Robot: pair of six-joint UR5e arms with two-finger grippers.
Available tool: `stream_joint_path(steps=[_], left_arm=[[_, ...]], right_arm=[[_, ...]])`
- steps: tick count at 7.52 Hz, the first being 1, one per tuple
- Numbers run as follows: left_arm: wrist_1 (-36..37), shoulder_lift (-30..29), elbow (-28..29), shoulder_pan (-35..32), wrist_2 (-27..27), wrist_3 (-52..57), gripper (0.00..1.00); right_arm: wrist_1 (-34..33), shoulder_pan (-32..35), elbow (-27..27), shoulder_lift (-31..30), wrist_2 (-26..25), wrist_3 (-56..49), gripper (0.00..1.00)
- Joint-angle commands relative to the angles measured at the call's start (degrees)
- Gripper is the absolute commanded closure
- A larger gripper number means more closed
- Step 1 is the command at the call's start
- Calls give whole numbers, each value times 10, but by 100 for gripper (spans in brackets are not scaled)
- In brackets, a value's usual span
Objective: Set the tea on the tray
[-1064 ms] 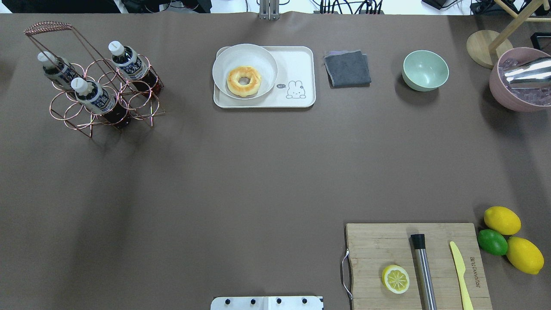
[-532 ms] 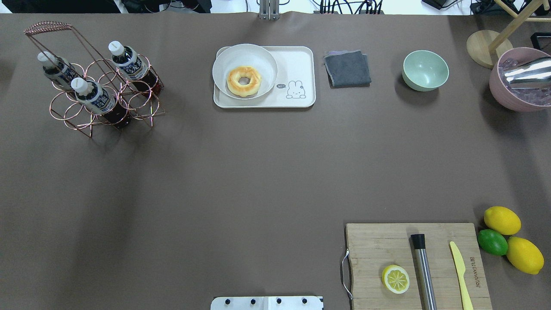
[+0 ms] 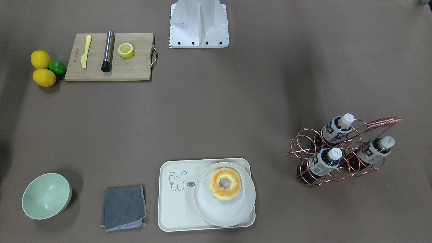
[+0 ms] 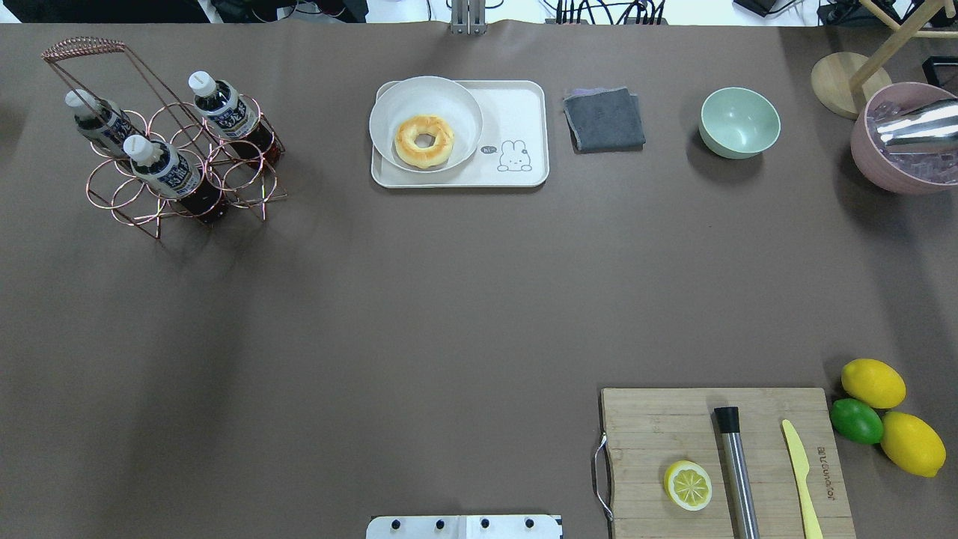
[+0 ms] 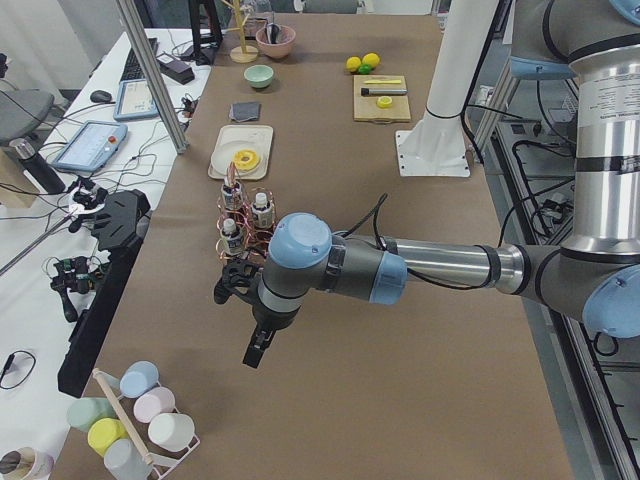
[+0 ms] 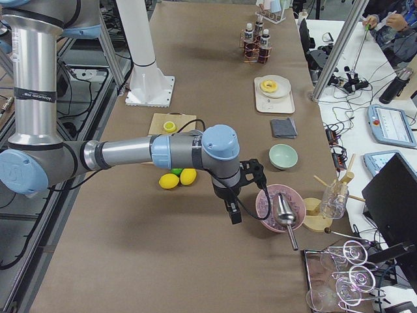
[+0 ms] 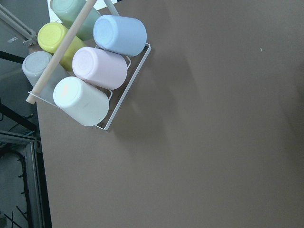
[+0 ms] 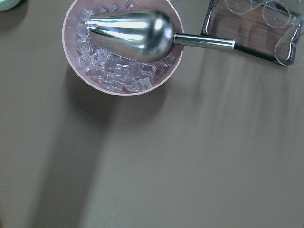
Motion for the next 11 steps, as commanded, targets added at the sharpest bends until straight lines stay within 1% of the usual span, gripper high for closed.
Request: stream_joint_path(steps=[1, 3, 5, 6, 7, 8, 9, 10, 11], left_arm=[[1, -3, -22, 2, 1, -25, 3], [2, -1, -36, 23, -1, -27, 4], [2, 17, -46, 23, -8, -25, 3], [4, 17, -52, 23, -12, -32, 3], [5, 13, -72, 37, -14, -104, 3], [2, 12, -116, 85, -12, -203, 3], [2, -4, -138, 125, -14, -282, 3], [6, -40, -140, 161, -15, -364, 3], [5, -57, -140, 188, -11, -420, 3]], right_arm=[[0, 0, 3, -4, 13, 1, 0], [0, 0, 0, -3, 20, 7, 0], [1, 0, -2, -3, 18, 8, 0], [1, 0, -2, -3, 17, 9, 0], [1, 0, -2, -3, 17, 9, 0], [1, 0, -3, -5, 16, 7, 0], [1, 0, -2, -5, 16, 8, 0], [1, 0, -1, -6, 17, 8, 0], [1, -1, -4, -10, 16, 6, 0]])
